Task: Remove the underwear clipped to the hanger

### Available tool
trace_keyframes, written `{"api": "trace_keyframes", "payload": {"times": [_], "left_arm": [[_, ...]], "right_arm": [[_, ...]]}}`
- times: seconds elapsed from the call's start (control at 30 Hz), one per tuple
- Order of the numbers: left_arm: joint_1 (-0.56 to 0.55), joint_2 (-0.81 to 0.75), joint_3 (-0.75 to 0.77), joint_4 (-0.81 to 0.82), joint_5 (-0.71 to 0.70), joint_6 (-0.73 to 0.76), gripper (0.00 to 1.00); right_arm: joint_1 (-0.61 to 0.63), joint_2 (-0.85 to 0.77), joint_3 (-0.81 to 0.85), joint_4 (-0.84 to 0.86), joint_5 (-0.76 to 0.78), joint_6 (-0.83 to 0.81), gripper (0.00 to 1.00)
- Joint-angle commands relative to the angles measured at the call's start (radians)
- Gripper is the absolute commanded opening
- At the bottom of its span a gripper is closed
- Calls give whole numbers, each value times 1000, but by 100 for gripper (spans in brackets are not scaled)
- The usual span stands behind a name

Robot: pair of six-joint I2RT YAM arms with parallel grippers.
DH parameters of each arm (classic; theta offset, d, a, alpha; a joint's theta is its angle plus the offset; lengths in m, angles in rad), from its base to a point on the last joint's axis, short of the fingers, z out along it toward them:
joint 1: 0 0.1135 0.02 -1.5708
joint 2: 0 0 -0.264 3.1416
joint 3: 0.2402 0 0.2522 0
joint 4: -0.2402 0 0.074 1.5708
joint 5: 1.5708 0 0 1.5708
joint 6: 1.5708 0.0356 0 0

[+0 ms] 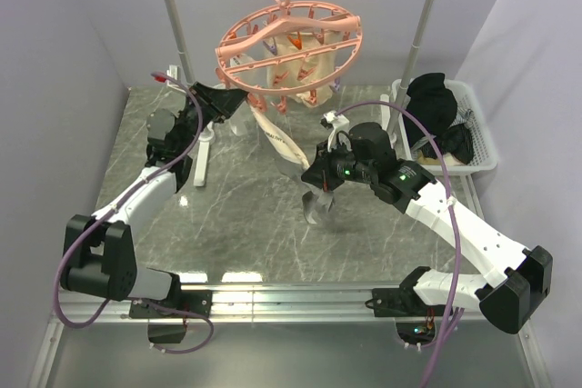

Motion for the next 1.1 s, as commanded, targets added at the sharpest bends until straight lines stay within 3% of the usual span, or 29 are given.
{"api": "trace_keyframes", "payload": {"times": [0.0,0.1,0.17,0.37,0.5,0.53,0.6,0.63,0.67,0.87,1.07], "left_arm": [[-4,9,45,88,12,3,44],[-2,12,55,95,13,-1,42],[-4,14,66,96,13,-3,35],[-2,23,94,84,27,-4,3],[-2,14,97,67,30,-3,2],[-4,3,91,61,32,-3,20],[-2,-8,77,44,36,-4,46],[-2,-26,53,41,36,3,79],[-2,-40,40,36,29,11,99],[-2,-131,-20,-34,-10,62,100],[-5,-247,-130,-56,4,57,99]], "right_arm": [[-5,-11,-4,10,-24,-21,0],[-4,-10,-4,10,-25,-21,0],[-4,-5,-6,11,-25,-21,0],[-4,3,3,16,-27,-18,0],[-4,1,5,21,-21,-12,0],[-4,-4,3,24,-16,-7,0],[-4,-10,-4,28,16,-1,0],[-4,-20,-12,34,27,8,0],[-5,-24,-17,38,34,11,0],[-5,-28,-37,50,91,36,0],[-33,-69,-108,97,265,114,0]]}}
